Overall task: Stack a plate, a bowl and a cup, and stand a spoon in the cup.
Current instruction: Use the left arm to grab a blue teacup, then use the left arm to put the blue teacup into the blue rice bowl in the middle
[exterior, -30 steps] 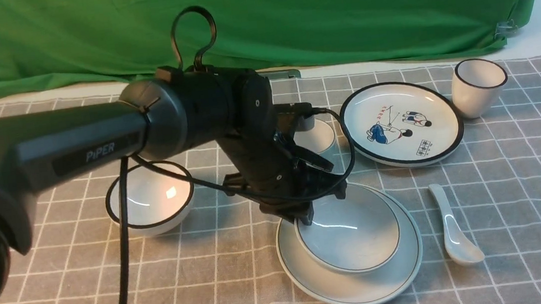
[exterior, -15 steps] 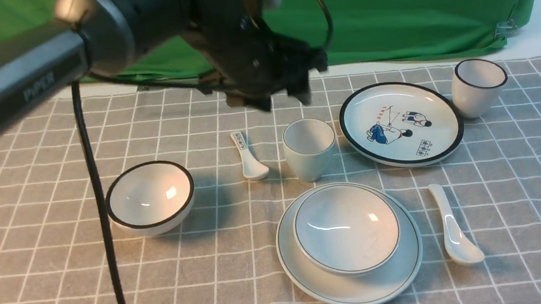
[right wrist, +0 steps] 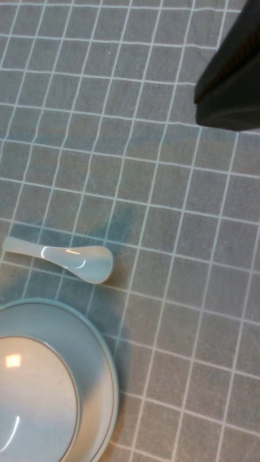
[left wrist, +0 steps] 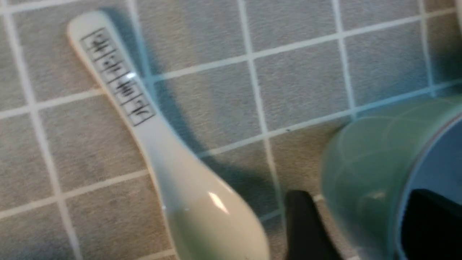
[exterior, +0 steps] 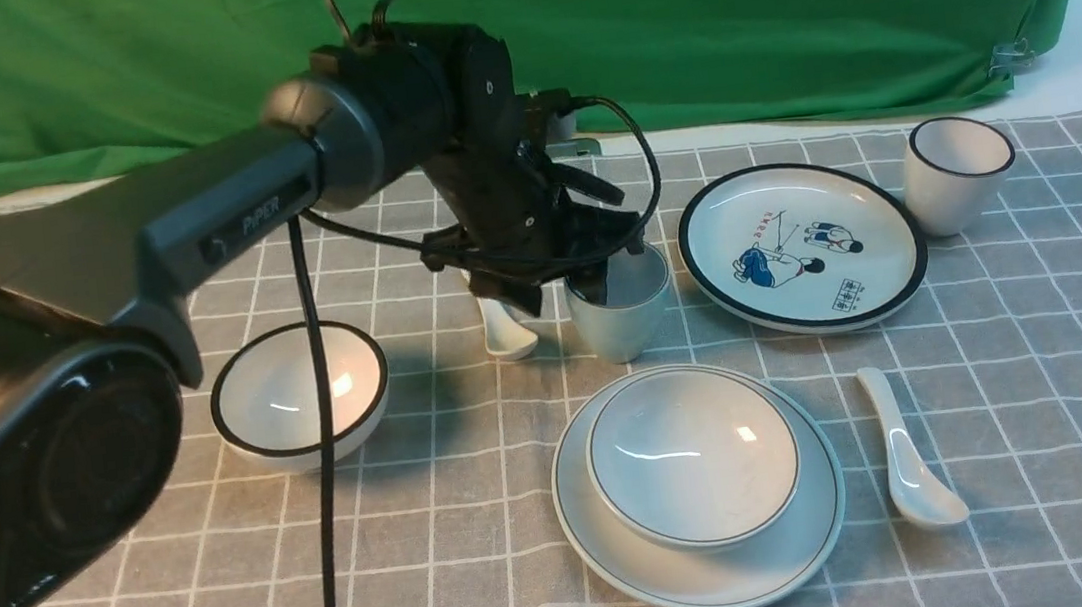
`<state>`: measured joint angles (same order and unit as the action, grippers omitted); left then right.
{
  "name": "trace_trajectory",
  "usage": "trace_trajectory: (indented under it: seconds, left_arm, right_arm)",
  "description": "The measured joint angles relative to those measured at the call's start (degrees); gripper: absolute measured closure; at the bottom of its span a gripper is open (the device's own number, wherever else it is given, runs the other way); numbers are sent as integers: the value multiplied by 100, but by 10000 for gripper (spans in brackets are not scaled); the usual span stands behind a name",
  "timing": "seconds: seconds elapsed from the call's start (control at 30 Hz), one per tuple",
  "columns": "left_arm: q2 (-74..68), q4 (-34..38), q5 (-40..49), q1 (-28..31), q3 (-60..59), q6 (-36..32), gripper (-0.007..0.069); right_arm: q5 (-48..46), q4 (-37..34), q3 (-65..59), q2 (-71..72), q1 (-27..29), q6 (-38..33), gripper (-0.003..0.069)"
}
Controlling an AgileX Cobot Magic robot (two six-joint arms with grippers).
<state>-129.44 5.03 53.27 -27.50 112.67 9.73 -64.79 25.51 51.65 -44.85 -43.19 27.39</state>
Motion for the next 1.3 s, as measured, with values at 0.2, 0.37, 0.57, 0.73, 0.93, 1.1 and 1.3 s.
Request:
trace_trajectory:
  seconds: [0.2, 0.37, 0.57, 0.73, 0.93, 1.1, 1.3]
  left_arm:
    - [138, -218, 405, -5, 565, -211, 593]
    - [598, -223, 1078, -34, 999, -436, 595]
    - [927, -132, 1592, -444, 704, -679, 595]
    - [875, -119, 1395, -903, -267, -674, 596]
    - [868, -175, 972, -932, -813, -578, 596]
    - [887, -189, 728, -932, -839, -513, 595]
    - [887, -190, 743, -932, -844, -507, 559]
  right_arm:
    - [0, 0, 0, 0, 0, -12, 637]
    - [0, 0, 0, 0, 0, -12, 637]
    - [10, -7, 0, 0, -6, -12, 637]
    - [10, -12, 0, 0, -6, -12, 637]
    - [14, -12, 0, 0, -6, -41, 637]
    - [64, -12, 0, 0, -6, -46, 637]
    - [160, -12, 0, 0, -6, -51, 637]
